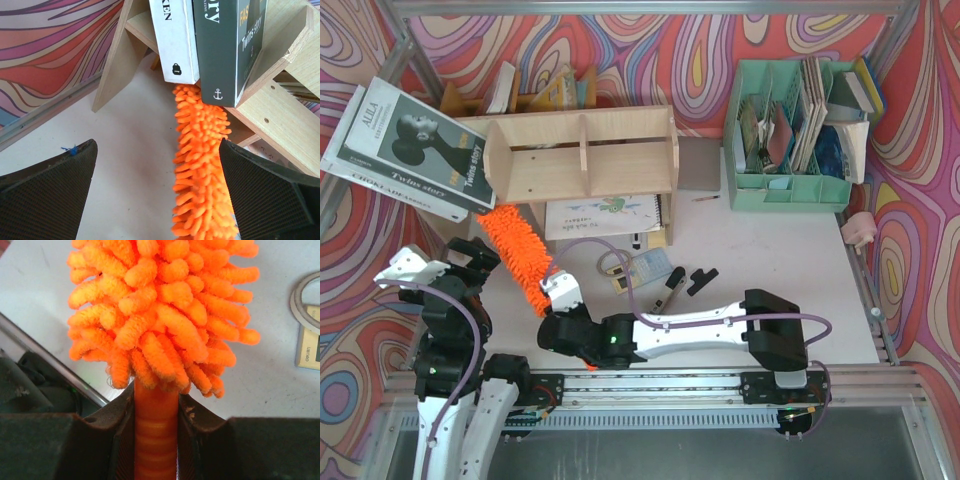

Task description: Dust the bookshelf with a duster

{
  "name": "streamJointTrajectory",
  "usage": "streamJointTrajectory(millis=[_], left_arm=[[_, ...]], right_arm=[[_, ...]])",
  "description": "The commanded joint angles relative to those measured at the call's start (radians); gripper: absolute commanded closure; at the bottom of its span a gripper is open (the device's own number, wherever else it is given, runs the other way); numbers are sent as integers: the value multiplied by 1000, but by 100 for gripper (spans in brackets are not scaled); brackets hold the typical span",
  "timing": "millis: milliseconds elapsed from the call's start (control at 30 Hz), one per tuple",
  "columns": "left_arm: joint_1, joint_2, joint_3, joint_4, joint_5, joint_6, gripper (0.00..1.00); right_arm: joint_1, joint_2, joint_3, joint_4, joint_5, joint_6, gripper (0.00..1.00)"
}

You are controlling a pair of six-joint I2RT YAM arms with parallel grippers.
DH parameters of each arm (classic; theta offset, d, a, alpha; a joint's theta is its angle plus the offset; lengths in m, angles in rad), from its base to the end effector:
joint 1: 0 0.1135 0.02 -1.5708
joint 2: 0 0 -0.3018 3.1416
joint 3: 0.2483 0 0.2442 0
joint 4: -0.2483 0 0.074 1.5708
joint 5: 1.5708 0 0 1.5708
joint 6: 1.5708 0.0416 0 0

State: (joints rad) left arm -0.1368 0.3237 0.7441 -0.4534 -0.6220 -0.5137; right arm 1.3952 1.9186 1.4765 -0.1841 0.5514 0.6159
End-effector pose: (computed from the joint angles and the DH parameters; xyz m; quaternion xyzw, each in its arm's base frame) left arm 0.0362 0.0195 0.3573 -0.3372 0.6322 -0.0031 0.6976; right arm 0.1003 0.4404 0.2861 -0.2109 0.8397 0.2398 0.4392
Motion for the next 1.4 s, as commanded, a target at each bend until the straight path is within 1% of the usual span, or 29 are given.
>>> streamJointTrajectory(millis=[0, 100, 233, 333, 400, 467, 633, 767, 900, 1033, 1100, 1233, 1367], left_arm=[[6, -5, -7, 19, 8, -6, 2], [6, -3, -8, 20, 10, -6, 1], [6, -3, -7, 19, 10, -6, 2], [6, -1, -7, 19, 10, -6, 1], [6, -1, -7, 19, 11, -6, 1], [6, -2, -8, 21, 10, -6, 2], [6, -5, -9, 22, 13, -6, 1], [6, -9, -9, 21, 13, -6, 2], [6, -9, -9, 19, 13, -6, 2], [5, -9, -9, 19, 15, -6, 2], [5, -8, -9, 20, 15, -6, 1], [5, -8, -9, 19, 17, -6, 1], [4, -11, -8, 19, 15, -6, 2]], right_arm=[[-2, -53, 29, 37, 156, 101, 100], [-1, -15, 76, 39, 93, 72, 100], [15, 33, 130, 109, -30, -32, 100], [46, 79, 200, 110, -38, -113, 100], [54, 95, 221, 93, -26, -124, 100], [54, 88, 214, 62, 23, -88, 100], [53, 32, 171, -70, 245, 90, 100], [53, 12, 152, -155, 299, 212, 100], [53, 22, 162, -184, 303, 276, 100], [52, 60, 217, -238, 298, 331, 100], [47, 80, 239, -283, 283, 395, 100], [-14, 104, 232, -308, 95, 473, 100], [-39, 119, 231, -352, 71, 523, 100]])
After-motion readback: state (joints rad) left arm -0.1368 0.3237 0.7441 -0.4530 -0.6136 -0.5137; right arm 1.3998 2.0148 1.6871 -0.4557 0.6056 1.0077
